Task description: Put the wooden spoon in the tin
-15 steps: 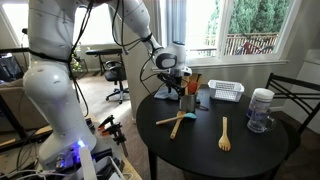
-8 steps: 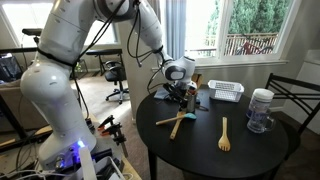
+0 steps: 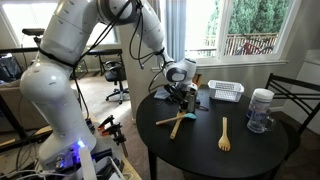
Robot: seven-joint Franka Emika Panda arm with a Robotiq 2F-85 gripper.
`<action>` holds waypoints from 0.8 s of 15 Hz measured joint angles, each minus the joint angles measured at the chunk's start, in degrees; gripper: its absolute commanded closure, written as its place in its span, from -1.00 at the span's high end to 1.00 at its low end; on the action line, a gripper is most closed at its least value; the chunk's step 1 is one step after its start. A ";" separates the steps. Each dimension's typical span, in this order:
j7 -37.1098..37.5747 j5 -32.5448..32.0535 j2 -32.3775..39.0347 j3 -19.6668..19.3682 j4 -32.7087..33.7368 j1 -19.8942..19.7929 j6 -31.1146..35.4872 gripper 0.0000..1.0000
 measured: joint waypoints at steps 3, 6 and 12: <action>3.23 -0.17 1.18 0.09 0.21 0.58 0.68 1.00; 10.87 -1.09 5.04 -0.34 2.00 3.29 2.67 1.00; 28.67 -4.62 11.56 -5.27 7.36 11.67 7.20 1.00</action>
